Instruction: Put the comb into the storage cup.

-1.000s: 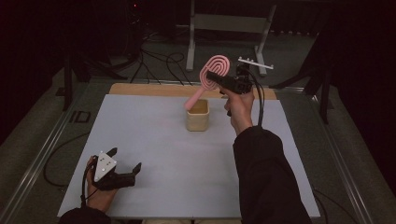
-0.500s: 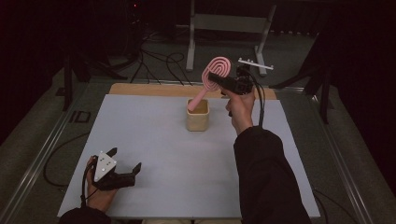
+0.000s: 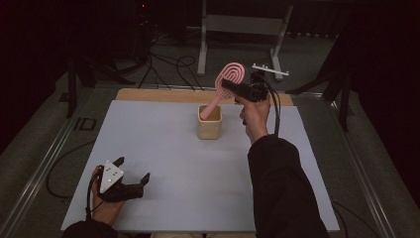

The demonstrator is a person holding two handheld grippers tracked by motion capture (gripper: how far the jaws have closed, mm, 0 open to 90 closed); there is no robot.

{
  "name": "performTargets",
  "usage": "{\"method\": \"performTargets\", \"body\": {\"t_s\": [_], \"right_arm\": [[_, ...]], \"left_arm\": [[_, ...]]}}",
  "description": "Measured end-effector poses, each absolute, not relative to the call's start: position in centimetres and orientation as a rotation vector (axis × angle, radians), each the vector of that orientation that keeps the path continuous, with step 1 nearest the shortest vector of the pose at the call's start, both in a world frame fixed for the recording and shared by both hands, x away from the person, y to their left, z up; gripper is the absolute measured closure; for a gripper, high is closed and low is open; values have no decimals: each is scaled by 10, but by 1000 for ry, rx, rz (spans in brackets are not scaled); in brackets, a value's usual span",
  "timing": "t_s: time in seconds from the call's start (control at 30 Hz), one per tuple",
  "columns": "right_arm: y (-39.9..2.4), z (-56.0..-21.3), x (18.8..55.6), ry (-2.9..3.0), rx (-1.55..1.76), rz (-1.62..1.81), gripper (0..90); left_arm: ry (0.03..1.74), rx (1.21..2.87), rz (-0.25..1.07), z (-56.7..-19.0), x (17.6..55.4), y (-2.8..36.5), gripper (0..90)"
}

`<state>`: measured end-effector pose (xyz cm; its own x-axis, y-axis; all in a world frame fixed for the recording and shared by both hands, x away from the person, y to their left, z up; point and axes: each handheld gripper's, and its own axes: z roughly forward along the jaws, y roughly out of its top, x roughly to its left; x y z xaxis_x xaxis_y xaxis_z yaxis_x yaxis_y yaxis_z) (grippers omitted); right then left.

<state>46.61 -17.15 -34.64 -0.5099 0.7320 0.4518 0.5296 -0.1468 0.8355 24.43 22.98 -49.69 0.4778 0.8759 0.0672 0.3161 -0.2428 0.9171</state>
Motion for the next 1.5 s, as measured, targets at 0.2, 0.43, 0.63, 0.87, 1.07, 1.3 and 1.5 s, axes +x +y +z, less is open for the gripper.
{"method": "performTargets", "body": {"t_s": [0.2, 0.43, 0.63, 0.87, 1.07, 1.3, 1.5], "right_arm": [[-172, -351, 467, 1929, 1471, 1715, 639], [-169, -352, 468, 1939, 1468, 1706, 639], [-166, -355, 469, 1949, 1470, 1689, 639], [-163, -357, 469, 1960, 1468, 1671, 639], [-160, -359, 469, 1967, 1467, 1662, 639], [-159, -362, 470, 1966, 1473, 1649, 639], [-160, -365, 471, 1965, 1483, 1634, 639]], "left_arm": [[1009, 1791, 752, -497, 244, 230, 2], [1009, 1790, 751, -497, 244, 230, 2], [1011, 1788, 752, -497, 244, 230, 2], [1012, 1786, 752, -497, 244, 230, 2], [1012, 1785, 751, -497, 244, 230, 2], [1012, 1784, 752, -497, 244, 231, 2], [1012, 1784, 753, -497, 244, 231, 2]]}}
